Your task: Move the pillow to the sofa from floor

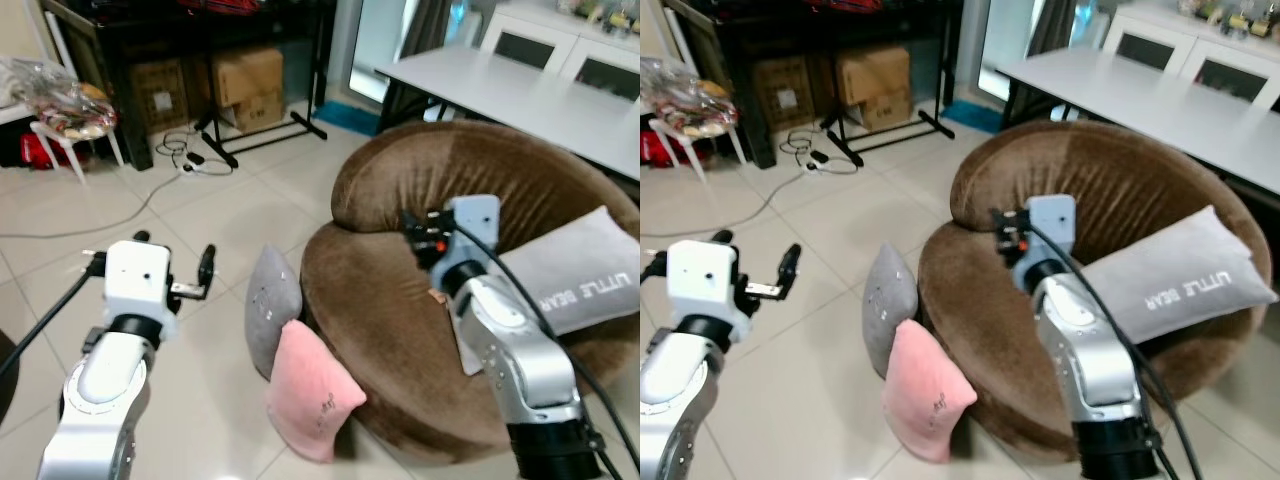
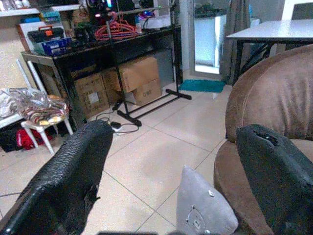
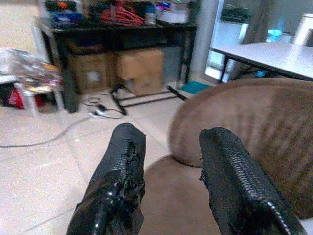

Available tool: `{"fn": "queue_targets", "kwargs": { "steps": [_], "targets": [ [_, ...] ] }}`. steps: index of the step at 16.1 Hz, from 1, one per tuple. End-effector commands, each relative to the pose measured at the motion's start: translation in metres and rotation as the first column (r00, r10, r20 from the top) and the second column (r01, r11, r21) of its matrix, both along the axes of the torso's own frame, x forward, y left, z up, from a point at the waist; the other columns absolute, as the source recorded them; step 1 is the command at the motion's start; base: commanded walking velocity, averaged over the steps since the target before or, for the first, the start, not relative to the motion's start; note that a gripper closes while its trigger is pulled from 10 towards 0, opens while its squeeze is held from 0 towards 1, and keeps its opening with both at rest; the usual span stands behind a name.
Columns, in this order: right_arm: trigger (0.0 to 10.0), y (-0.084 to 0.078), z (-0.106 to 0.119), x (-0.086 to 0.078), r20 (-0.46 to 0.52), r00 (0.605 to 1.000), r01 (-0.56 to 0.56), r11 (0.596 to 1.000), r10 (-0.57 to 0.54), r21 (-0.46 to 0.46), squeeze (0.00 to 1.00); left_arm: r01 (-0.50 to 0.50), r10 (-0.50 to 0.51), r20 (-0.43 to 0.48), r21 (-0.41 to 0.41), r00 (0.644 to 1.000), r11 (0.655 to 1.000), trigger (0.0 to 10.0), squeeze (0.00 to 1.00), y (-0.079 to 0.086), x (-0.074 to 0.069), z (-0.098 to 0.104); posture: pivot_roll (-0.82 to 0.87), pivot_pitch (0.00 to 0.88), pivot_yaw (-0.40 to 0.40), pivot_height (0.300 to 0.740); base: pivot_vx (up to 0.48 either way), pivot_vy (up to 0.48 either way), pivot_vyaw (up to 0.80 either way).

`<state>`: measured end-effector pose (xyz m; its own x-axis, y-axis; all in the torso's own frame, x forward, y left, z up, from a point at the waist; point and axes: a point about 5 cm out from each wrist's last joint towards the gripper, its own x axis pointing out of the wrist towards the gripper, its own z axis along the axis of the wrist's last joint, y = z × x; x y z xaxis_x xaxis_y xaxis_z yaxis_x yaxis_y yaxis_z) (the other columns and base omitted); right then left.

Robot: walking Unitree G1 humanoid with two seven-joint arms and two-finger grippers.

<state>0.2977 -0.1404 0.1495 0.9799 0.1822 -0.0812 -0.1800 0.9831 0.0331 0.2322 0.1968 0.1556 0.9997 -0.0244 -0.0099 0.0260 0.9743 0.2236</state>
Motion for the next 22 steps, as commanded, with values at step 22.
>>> {"fn": "queue_targets", "kwargs": {
  "steps": [22],
  "targets": [
    [10.0,-0.012,-0.018,0.001,-0.044,0.994,0.098,0.995,-0.097,0.005,0.0,0.05,-0.05,-0.015,0.064,0.999,0.997,10.0,0.0,-0.001,0.004,-0.018,-0.04,0.0,-0.023,0.665,0.125,0.0,0.07]
  ]
}}
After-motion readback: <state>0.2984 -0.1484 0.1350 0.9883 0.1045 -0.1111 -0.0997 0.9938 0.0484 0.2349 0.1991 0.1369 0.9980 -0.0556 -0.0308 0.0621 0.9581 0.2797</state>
